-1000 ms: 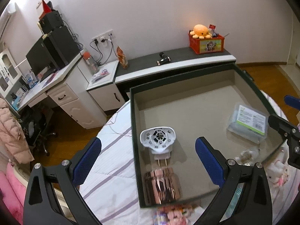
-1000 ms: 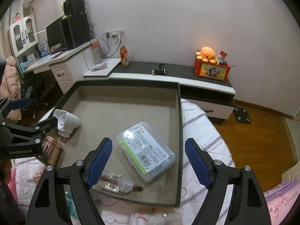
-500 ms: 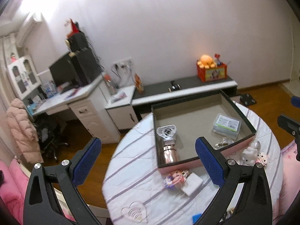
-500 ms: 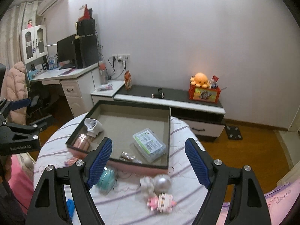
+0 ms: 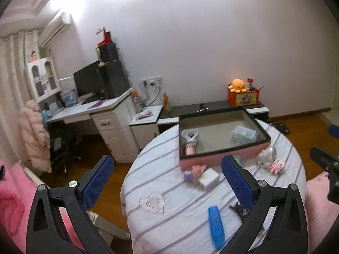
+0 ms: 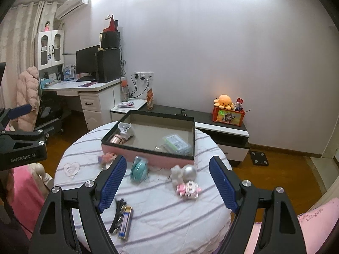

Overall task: Organize rigid objects
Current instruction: 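Withdraw both tools back from the box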

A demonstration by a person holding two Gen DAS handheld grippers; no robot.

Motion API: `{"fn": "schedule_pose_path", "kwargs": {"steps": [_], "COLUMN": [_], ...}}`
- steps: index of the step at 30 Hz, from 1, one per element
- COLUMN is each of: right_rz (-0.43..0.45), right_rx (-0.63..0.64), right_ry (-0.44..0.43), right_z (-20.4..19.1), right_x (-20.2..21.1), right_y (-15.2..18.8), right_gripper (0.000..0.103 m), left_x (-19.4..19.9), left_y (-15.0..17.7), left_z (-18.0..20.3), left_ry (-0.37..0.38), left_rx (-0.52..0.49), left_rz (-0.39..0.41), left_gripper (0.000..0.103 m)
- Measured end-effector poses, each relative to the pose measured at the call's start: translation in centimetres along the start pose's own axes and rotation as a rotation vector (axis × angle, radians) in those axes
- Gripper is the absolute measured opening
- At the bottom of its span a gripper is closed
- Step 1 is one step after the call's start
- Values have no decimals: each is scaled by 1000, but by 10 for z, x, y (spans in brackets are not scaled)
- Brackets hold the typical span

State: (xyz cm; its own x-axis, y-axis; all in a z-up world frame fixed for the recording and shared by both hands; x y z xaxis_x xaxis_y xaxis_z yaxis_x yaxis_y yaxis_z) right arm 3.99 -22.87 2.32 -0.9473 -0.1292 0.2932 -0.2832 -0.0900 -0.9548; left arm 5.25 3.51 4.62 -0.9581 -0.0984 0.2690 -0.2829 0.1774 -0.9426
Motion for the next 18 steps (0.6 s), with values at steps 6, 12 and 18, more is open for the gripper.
{"fn": "schedule_pose_path", "kwargs": {"steps": [6,12,18], "right_rz": [-4,6,-5], "right_rx": [-14,-11,-7], "right_ry": [-1,14,19], "right_z": [-5,-4,-3], "right_x": [13,21,20], "right_y": [16,17,18], "right_gripper": [82,82,82], "left_x": [0,3,-1], "left_y": [26,30,30], "left_z": [-7,-10,-5], "left_ry": [-19,-26,-12], "left_rx": [39,44,27], "left_rz": [-70,-70,-80], "left_gripper": [103,103,103]}}
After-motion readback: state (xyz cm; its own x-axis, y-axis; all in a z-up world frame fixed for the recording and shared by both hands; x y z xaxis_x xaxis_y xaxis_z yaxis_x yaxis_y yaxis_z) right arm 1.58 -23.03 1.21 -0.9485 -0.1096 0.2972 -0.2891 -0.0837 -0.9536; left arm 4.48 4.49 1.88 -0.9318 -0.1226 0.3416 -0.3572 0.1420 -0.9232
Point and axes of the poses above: each gripper's, at about its wrist camera, not at the fingertips, and x roughly against the way its jaws point, z to its right, y to its underside, the point moved 1 cm from there along -x, roughly the way its jaws point, and after that the axes turned 11 degrees about z, right-handed, at the moved point
